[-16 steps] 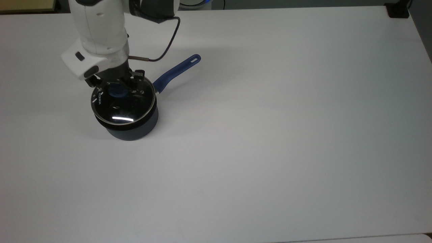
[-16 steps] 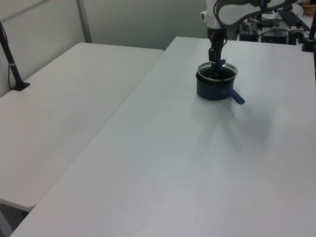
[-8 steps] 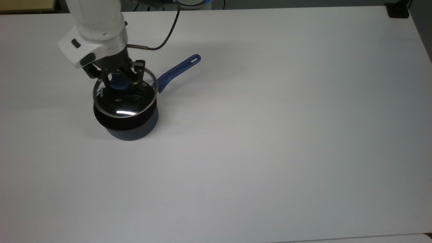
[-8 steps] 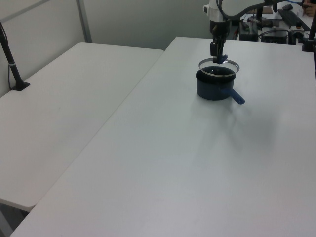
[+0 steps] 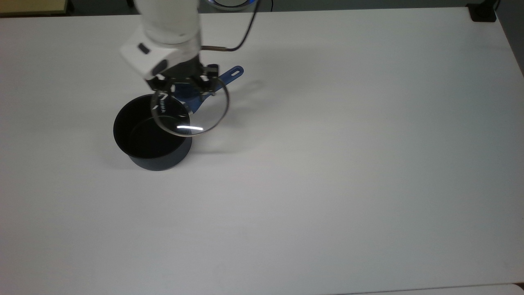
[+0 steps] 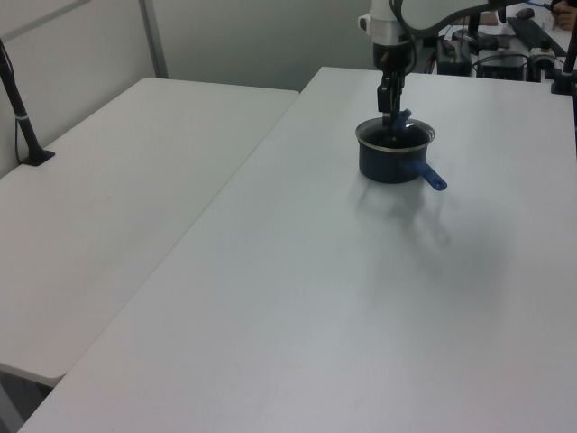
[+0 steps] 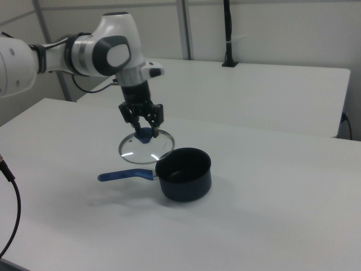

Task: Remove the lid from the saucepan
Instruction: 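Lift the glass lid up off the saucepan rim, then carry the lid away from the saucepan and lower it to the table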

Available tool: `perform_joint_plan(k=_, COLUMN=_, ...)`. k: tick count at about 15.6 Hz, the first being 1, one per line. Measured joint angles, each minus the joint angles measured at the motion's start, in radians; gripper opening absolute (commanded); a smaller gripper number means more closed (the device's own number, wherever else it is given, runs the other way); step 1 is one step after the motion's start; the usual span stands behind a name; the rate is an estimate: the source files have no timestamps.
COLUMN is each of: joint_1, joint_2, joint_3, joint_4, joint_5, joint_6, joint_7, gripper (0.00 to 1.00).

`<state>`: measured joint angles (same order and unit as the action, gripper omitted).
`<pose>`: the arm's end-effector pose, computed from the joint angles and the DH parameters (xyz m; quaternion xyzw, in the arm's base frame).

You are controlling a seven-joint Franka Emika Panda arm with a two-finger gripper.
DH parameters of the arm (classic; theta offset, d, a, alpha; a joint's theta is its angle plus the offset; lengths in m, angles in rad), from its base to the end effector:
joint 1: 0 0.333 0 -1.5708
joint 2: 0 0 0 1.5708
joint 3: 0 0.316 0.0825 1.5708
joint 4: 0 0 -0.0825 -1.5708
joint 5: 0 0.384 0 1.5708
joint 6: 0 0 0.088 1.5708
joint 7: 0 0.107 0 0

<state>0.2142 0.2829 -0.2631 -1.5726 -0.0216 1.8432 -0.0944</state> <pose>0.6443 -0.0159 0.4824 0.9984 0.0306 -0.0047 0.0465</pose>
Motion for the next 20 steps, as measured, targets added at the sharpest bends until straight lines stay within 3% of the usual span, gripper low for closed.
perform_joint_plan(k=10, joint_1=0.294, joint_2=0.023, joint_3=-0.087, joint_4=-0.007, joint_5=0.029, joint_6=-0.001, joint_7=0.154, gripper=0.48)
perform_joint_plan(k=20, joint_1=0.383, joint_2=0.106, joint_3=-0.089, joint_4=-0.007, joint_5=0.036, joint_6=-0.001, joint_7=0.202, gripper=0.48)
